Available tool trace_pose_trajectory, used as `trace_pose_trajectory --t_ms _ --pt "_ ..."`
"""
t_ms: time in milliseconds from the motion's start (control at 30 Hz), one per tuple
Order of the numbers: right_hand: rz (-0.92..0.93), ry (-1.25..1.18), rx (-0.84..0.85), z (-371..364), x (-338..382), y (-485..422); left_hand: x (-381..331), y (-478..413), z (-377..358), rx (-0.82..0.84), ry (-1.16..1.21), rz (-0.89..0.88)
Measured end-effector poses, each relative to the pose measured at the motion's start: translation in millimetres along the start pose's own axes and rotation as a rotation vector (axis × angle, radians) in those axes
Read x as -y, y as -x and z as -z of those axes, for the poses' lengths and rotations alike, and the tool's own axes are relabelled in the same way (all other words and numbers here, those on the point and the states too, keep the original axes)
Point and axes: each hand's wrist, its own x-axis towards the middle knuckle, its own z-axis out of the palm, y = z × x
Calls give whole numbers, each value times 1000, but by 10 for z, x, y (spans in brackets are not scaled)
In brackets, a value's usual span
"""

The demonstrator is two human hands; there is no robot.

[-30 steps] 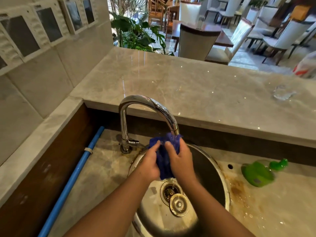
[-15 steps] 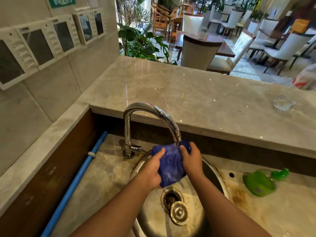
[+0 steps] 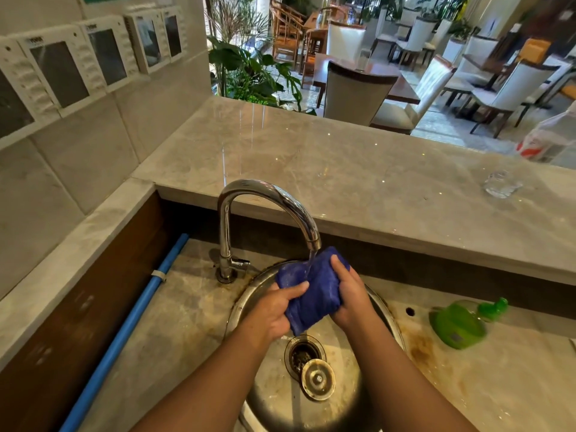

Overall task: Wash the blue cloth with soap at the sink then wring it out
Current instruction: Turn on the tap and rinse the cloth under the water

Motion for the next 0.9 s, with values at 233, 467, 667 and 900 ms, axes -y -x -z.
trace_pose_trajectory --t_ms 233,467,667,900 --pt "-81 130 -6 167 -193 -16 -213 86 -169 -173 -388 -259" --pt "-46 379 -43 -53 -374 -62 -180 197 -227 -140 -599 -318" --pt "-48 304 19 -164 -381 -27 -85 218 -136 -150 -397 -314" --pt "-260 141 33 -204 -281 -21 -232 286 -6 -65 -147 -232"
